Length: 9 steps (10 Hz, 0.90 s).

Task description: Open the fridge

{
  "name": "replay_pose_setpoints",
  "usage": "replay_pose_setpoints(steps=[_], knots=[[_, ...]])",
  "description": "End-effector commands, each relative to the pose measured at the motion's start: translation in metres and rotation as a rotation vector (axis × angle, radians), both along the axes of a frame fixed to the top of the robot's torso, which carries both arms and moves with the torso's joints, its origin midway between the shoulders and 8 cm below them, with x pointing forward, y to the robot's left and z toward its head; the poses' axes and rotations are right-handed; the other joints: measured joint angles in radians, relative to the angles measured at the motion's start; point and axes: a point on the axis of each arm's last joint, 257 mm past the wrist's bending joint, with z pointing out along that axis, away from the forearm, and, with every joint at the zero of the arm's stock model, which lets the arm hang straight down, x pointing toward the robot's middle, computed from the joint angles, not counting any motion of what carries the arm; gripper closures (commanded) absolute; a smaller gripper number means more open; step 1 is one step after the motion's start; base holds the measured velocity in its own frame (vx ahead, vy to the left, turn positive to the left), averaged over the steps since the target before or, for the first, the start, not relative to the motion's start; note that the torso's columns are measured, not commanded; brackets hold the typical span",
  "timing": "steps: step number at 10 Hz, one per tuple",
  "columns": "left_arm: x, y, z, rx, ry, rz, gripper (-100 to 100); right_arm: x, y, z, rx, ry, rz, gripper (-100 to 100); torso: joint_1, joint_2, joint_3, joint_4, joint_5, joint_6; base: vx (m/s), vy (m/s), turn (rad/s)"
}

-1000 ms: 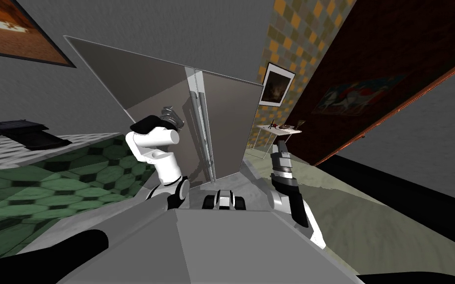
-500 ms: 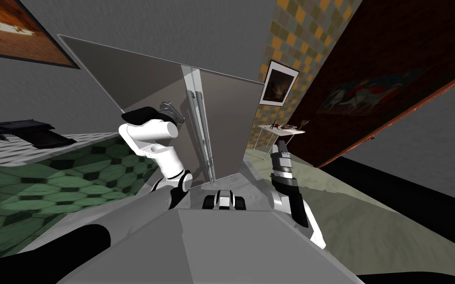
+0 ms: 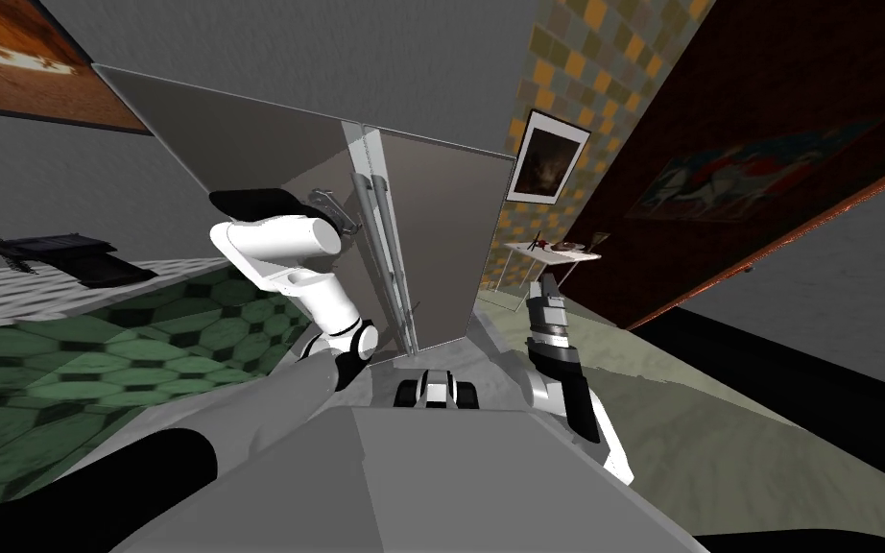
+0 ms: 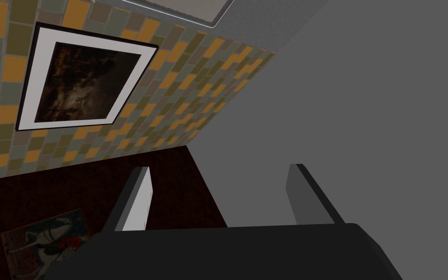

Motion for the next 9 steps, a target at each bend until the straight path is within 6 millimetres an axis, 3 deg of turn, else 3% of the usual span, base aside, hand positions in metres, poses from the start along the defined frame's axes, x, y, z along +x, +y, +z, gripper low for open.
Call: replay_pose_setpoints(steps=[1, 9], knots=[[0.002, -0.012, 0.013, -0.053, 0.003, -0.031, -100, 0.0, 0.0, 0.0, 0.0, 0.0, 0.0, 0, 0.0, 0.001, 0.001, 0.0, 0.001, -0.001, 0.02, -0.05, 0.04], [0.001, -0.048, 0.039, -0.214, 0.049, -0.132, -100, 0.0, 0.0, 0.0, 0.0, 0.0, 0.0, 0, -0.015, 0.011, 0.007, 0.007, -0.009, 0.004, 0.006, -0.033, 0.075]])
